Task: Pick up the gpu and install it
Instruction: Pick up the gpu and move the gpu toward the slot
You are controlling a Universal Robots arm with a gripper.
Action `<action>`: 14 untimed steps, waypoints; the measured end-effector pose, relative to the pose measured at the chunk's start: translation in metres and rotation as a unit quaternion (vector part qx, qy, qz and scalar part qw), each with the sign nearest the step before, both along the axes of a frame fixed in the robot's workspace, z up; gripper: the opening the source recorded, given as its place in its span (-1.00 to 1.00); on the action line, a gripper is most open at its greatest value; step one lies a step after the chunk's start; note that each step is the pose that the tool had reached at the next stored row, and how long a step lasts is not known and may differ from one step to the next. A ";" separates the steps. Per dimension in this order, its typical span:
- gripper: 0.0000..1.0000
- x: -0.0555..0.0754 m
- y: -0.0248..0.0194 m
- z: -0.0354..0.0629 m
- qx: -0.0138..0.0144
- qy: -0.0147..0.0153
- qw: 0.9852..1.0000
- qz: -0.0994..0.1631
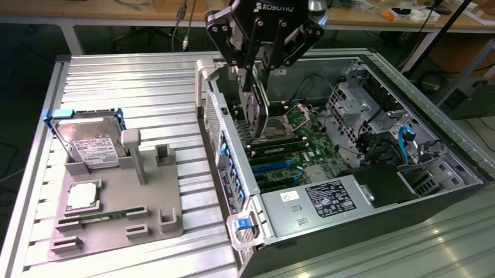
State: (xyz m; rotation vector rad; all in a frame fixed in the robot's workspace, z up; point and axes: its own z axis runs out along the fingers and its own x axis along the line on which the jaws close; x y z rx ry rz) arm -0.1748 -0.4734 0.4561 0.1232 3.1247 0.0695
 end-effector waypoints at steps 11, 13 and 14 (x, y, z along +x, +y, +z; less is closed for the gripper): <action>-0.46 0.013 0.0000 0.0000 0.000 0.000 1.000 0.000; -0.46 0.016 0.0000 0.0000 0.000 0.000 1.000 0.000; -0.46 0.017 0.0000 -0.0001 0.000 0.000 1.000 0.000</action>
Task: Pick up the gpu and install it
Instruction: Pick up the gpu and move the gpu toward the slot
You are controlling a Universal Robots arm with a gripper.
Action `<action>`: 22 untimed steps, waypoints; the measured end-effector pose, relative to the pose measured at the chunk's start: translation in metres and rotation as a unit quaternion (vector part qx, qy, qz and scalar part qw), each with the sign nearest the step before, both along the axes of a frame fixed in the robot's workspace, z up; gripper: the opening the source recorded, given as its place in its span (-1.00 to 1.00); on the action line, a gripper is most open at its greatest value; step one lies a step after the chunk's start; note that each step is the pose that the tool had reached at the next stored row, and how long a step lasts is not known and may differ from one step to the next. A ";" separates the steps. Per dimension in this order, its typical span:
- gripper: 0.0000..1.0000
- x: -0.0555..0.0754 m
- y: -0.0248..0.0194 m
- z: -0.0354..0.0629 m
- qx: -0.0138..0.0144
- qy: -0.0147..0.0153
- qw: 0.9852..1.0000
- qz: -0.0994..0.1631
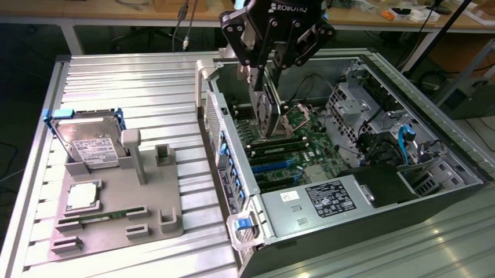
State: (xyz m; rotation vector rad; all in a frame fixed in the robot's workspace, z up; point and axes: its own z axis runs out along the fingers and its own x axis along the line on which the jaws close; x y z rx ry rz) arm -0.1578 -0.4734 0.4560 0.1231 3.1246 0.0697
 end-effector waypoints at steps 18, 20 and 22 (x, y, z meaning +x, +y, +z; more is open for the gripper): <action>-0.46 0.022 0.0000 0.0000 0.000 0.000 1.000 0.000; -0.46 0.027 0.0000 0.0000 0.000 0.000 1.000 0.000; -0.46 0.029 0.0000 0.0000 0.000 0.000 1.000 0.000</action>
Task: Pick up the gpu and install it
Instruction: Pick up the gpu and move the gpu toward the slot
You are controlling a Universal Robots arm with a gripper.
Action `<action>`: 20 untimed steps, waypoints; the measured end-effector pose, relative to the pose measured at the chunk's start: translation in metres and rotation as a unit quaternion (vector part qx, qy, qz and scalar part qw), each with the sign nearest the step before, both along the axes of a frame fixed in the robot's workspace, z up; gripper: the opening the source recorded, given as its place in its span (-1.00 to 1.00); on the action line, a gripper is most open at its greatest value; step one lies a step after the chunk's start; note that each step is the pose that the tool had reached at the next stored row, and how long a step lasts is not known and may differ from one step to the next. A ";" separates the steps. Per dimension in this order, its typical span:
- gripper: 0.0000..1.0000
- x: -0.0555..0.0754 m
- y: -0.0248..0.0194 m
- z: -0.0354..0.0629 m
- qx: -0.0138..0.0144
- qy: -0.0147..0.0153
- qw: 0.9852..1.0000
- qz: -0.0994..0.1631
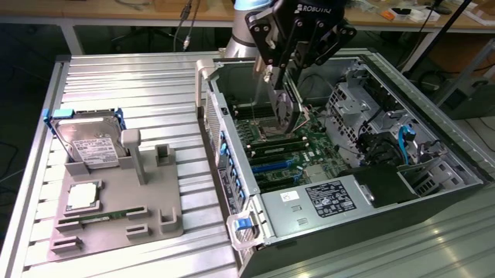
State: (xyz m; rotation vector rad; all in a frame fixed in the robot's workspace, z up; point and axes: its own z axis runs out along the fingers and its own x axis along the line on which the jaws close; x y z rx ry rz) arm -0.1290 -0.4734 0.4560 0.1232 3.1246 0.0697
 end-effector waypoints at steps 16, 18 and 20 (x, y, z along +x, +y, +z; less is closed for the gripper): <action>-0.46 0.021 0.0000 0.0000 0.000 0.000 1.000 0.000; -0.46 0.023 0.0000 0.0001 0.000 0.000 1.000 0.000; -0.46 0.026 0.0000 0.0000 0.000 0.000 1.000 0.000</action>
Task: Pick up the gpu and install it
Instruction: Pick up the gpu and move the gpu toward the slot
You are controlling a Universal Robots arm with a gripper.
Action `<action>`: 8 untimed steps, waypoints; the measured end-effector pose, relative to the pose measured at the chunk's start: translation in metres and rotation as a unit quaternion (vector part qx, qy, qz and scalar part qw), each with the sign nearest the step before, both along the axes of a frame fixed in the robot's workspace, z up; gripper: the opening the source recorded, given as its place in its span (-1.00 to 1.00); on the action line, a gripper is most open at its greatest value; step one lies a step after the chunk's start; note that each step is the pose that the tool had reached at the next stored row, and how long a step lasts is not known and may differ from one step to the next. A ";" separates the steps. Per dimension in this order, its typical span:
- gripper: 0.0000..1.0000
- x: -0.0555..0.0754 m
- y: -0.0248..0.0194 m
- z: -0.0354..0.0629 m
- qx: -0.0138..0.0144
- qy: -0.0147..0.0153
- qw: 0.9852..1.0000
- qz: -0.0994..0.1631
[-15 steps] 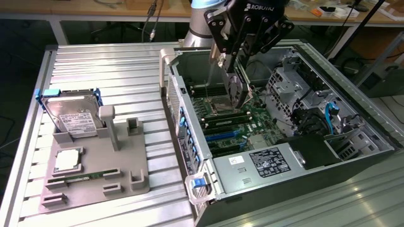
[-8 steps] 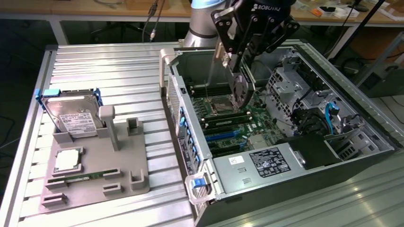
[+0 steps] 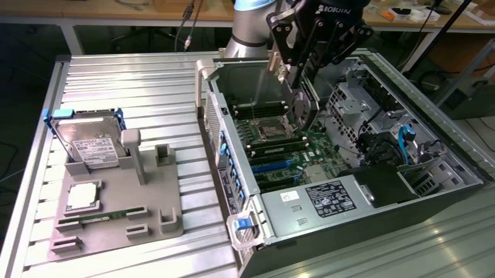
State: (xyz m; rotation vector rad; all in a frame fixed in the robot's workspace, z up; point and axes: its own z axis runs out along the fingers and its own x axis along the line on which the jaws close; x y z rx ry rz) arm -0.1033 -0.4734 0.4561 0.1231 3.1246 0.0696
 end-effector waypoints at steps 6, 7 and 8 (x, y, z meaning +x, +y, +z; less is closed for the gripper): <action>-0.46 0.009 0.0000 0.0000 0.000 0.000 1.000 0.000; -0.46 0.010 0.0000 0.0000 0.000 0.000 1.000 0.000; -0.46 0.011 0.0000 0.0000 0.000 0.000 1.000 0.000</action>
